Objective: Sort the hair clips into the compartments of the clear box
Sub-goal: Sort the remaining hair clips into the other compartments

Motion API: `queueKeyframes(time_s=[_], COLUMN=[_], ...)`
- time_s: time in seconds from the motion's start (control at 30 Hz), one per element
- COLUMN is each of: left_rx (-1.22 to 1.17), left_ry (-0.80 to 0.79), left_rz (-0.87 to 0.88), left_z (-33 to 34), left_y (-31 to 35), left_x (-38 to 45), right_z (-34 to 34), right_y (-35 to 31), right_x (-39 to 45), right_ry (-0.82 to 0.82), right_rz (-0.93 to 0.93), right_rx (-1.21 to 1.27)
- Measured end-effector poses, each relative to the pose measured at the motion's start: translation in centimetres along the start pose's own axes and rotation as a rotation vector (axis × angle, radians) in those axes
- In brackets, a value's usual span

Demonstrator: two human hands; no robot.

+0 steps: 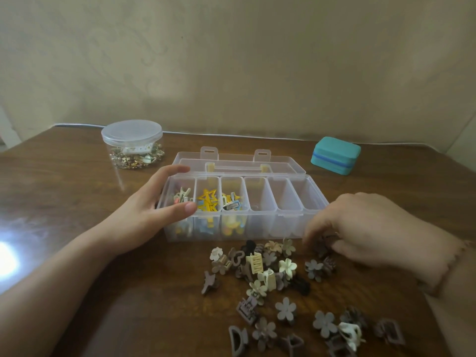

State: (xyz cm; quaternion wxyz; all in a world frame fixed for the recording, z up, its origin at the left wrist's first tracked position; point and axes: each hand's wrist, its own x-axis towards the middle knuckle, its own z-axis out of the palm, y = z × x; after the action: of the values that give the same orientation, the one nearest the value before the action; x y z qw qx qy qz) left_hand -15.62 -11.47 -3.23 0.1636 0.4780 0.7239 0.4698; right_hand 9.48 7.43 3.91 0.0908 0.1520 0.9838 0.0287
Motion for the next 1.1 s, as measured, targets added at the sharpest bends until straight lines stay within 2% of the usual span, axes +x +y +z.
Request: queueKeyframes(time_s=[0.13, 0.27, 0.33, 0.4, 0.47, 0.5, 0.6, 0.7, 0.77, 0.8, 0.9, 0.97, 1.03, 1.1], left_rx=[-0.014, -0.018, -0.021, -0.03, -0.041, -0.042, -0.029, -0.018, 0.001, 0.016, 0.116, 0.208, 0.295, 0.364], left_ry=[-0.009, -0.01, -0.014, -0.03, -0.044, -0.045, -0.037, -0.036, -0.012, 0.006, 0.055, 0.089, 0.131, 0.172], left_rz=[0.0, -0.001, 0.001, 0.003, 0.0, 0.0, -0.004, -0.009, -0.011, -0.015, -0.022, -0.008, 0.015, 0.052], left_z=[0.0, 0.0, 0.1, 0.3, 0.5, 0.5, 0.6, 0.6, 0.7, 0.7, 0.8, 0.7, 0.5, 0.4], left_y=[0.0, 0.1, 0.2, 0.4, 0.4, 0.4, 0.3, 0.3, 0.2, 0.3, 0.1, 0.0, -0.2, -0.2], left_x=[0.0, 0.0, 0.0, -0.1, -0.1, -0.1, -0.1, 0.0, 0.0, 0.0, 0.1, 0.2, 0.2, 0.1], right_z=[0.0, -1.1, -1.1, -0.5, 0.5, 0.9, 1.8, 1.0, 0.1, -0.2, -0.3, -0.2, 0.3, 1.0], right_y=[0.3, 0.2, 0.0, -0.5, -1.3, -1.7, -1.9, -0.7, 1.5, 2.8, 5.9, 6.1, 5.5, 5.0], right_x=[-0.4, -1.4, -1.3, -0.5, 0.6, 1.3, 2.1, 1.5, 0.5, 0.1, -0.8, -0.9, -0.2, 0.6], right_ry=[0.044, 0.196, 0.378, 0.629, 0.78, 0.799, 0.72, 0.859, 0.911, 0.833, 0.299, 0.029, -0.118, -0.174], right_rz=[-0.079, -0.153, -0.168, -0.144, -0.127, -0.126, -0.147, -0.114, -0.001, 0.079, 0.232, 0.258, 0.257, 0.254], right_rx=[0.233, 0.545, 0.728, 0.887, 0.934, 0.94, 0.859, 0.83, 0.848, 0.784, 0.407, 0.369, 0.372, 0.331])
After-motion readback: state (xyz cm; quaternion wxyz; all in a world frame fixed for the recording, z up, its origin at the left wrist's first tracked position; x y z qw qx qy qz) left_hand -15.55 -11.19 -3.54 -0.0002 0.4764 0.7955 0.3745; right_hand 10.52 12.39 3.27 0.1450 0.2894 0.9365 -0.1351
